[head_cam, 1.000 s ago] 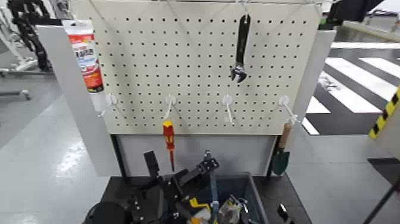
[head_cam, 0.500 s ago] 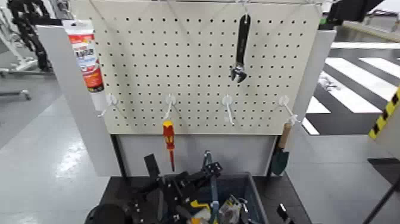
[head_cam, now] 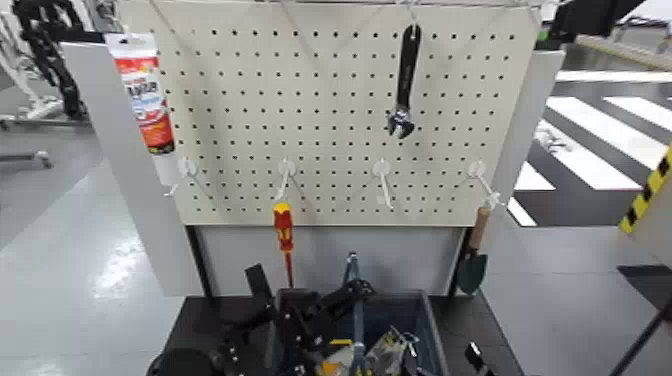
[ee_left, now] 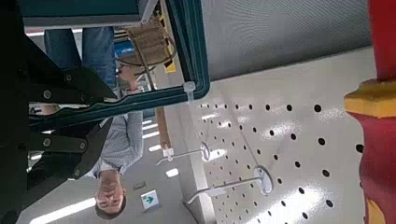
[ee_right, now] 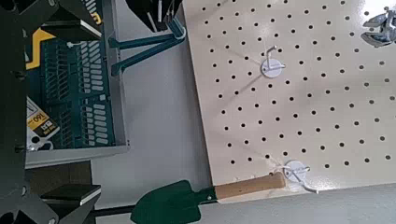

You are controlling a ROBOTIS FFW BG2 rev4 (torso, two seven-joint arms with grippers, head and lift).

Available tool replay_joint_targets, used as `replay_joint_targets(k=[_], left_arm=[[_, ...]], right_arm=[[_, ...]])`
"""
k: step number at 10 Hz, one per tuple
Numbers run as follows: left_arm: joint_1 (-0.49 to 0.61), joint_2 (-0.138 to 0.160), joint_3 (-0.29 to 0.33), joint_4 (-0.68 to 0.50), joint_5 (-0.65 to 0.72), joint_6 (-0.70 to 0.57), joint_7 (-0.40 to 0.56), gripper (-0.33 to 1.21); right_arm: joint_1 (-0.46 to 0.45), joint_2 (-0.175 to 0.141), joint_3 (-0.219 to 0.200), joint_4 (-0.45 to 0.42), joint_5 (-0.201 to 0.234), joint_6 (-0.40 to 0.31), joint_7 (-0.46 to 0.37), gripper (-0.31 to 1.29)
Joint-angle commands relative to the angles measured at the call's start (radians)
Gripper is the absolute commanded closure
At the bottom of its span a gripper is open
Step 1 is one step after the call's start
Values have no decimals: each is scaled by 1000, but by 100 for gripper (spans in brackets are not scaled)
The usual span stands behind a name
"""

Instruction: Grasp the handle of the crate.

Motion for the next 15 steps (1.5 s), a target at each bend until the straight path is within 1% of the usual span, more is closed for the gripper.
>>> replay_joint_targets(k=[1,3,5,6,7,10,13,15], left_arm=[[21,0,-5,-21,23,-27,19,119],[51,0,-5,-54,54,-41,45,119],[108,-3,38,-131,69,-47,124,119],[134,-9,70,-173,69,-33,167,119],[150,-11,86,-199,71,-18,180,119],[179,1,118,-260,104,71,223,119],[205,9,124,-291,141,110,248,119],[219,23,132,-312,157,146,272,119]], right_arm=[[3,2,-2,-2,0,0,0,15],[4,3,-5,-3,0,-1,0,15],[6,5,-6,-3,0,-1,-2,15],[7,5,-8,-5,0,-1,-2,15],[7,5,-8,-5,0,-1,-2,15],[9,5,-9,-5,2,-1,-2,15],[9,8,-11,-5,3,-1,-2,15],[10,8,-12,-5,3,-1,-2,15]])
